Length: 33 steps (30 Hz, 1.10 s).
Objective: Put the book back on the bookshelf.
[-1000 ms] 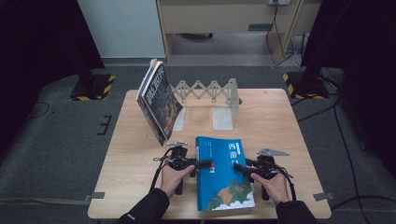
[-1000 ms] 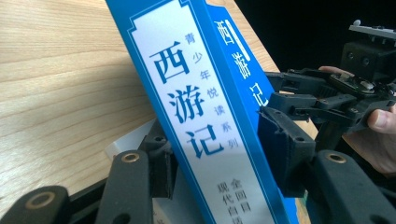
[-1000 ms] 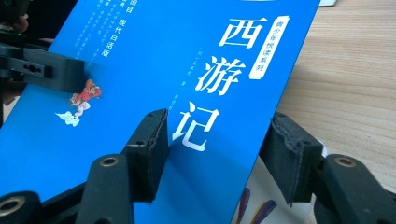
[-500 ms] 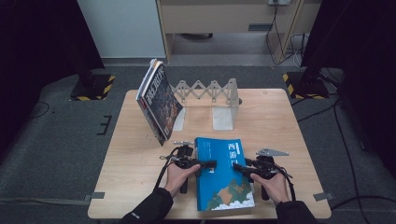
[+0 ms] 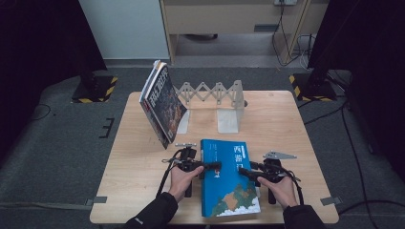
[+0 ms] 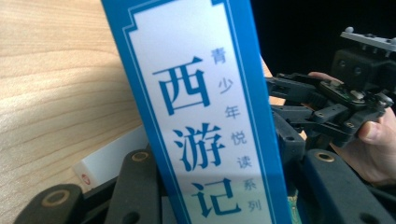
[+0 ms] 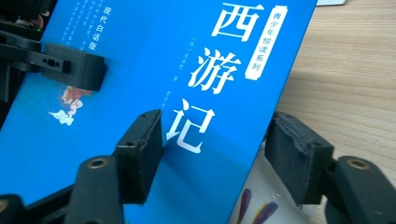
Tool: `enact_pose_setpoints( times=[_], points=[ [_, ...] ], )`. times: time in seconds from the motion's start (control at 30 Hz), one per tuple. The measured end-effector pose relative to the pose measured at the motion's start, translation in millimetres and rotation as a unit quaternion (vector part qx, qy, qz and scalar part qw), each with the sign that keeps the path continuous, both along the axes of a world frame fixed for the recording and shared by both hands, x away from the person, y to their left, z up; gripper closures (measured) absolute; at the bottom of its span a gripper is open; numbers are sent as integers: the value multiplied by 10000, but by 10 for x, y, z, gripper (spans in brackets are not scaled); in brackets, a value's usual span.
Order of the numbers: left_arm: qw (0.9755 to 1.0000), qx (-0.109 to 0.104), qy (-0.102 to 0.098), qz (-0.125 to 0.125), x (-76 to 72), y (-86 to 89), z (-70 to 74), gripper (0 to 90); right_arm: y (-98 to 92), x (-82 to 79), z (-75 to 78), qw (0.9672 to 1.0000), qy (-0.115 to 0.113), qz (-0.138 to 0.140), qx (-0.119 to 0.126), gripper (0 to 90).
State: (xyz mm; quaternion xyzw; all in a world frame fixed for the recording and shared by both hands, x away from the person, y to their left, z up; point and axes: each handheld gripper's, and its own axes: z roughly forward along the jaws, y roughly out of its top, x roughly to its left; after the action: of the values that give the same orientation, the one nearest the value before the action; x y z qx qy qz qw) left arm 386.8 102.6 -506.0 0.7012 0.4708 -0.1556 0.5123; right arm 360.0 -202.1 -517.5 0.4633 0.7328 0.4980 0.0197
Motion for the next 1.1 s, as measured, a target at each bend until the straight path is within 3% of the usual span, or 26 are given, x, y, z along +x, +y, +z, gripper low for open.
enact_pose_setpoints(
  times=[0.1,0.2,0.37,0.47,0.67,0.87,0.97,1.1],
  points=[
    [10000,1,-62,-25,-12,-6,33,562,-2,2,1,10000,19,4,44,361],
    [9998,-8,-201,-18,-21,-8,106,570,-25,-4,33,9999,-4,-76,90,431],
    [9972,-225,-714,-40,-40,45,339,598,-44,-15,183,9980,-565,-107,253,501],
    [9953,-224,-928,-161,-46,47,393,597,-53,-34,238,9960,-778,-156,401,521],
    [9959,126,-860,-251,-53,-29,294,566,-38,-42,206,9976,-669,-87,178,523],
    [9968,19,-780,-195,-47,-67,257,563,-37,-35,199,9981,-595,-51,155,524],
    [9978,-219,-617,-119,-57,-99,216,549,-8,-41,207,9980,-597,6,217,527],
    [9976,-205,-650,-74,-70,-100,212,550,1,-49,217,9978,-629,43,216,529]
  ],
)
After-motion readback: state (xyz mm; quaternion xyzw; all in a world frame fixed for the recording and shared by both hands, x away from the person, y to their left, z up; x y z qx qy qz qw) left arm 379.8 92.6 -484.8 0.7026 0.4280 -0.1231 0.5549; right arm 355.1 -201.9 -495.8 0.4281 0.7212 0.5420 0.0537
